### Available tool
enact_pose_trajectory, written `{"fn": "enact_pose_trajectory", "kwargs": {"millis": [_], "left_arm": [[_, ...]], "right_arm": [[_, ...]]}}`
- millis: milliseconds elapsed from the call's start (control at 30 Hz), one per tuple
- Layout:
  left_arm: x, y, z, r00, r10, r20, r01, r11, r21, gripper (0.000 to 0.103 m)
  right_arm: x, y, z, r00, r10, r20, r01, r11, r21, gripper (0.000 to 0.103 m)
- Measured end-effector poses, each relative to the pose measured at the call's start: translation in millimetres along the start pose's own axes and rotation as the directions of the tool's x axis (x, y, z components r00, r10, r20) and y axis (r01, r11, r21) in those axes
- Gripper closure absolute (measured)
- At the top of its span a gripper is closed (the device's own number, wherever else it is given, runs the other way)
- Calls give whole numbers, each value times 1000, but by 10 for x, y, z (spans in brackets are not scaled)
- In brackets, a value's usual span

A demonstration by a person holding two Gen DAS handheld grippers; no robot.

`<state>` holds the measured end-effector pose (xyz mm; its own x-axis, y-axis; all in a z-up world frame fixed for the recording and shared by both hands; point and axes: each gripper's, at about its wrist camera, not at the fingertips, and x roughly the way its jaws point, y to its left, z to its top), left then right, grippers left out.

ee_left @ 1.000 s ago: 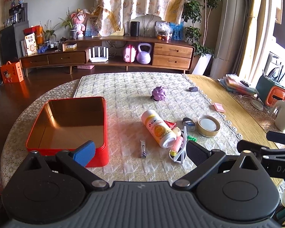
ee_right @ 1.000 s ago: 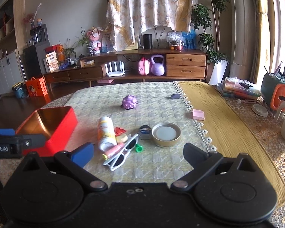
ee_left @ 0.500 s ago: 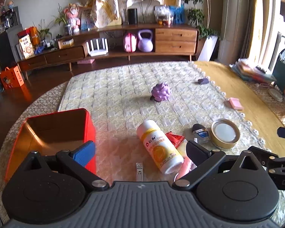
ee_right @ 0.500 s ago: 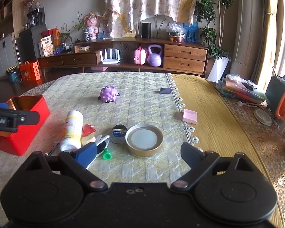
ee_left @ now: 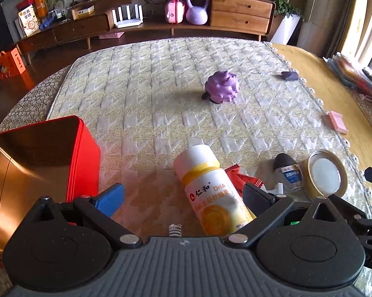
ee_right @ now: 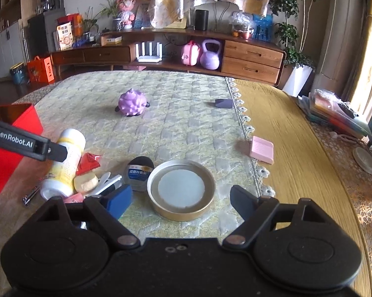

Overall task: Organize rigid objects
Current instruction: 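Close left tool on white DHA bottle while right tool grasps round tin lid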

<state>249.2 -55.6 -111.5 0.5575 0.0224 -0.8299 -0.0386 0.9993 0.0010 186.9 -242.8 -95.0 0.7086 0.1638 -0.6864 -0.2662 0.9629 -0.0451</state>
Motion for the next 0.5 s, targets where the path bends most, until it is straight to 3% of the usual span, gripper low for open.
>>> {"fn": "enact_pose_trajectory", "kwargs": {"millis": [300,500], "left_arm": [[130,-7,-27,999,-24,-29,23,999,-34,7],[185,-24,-28,996,-68,-56,65,996,-60,23]], "right_arm": [[238,-36,6,999,-1,-33,1,1000,16,22],[357,-54,12,999,5,-44,-4,1000,29,24]]}}
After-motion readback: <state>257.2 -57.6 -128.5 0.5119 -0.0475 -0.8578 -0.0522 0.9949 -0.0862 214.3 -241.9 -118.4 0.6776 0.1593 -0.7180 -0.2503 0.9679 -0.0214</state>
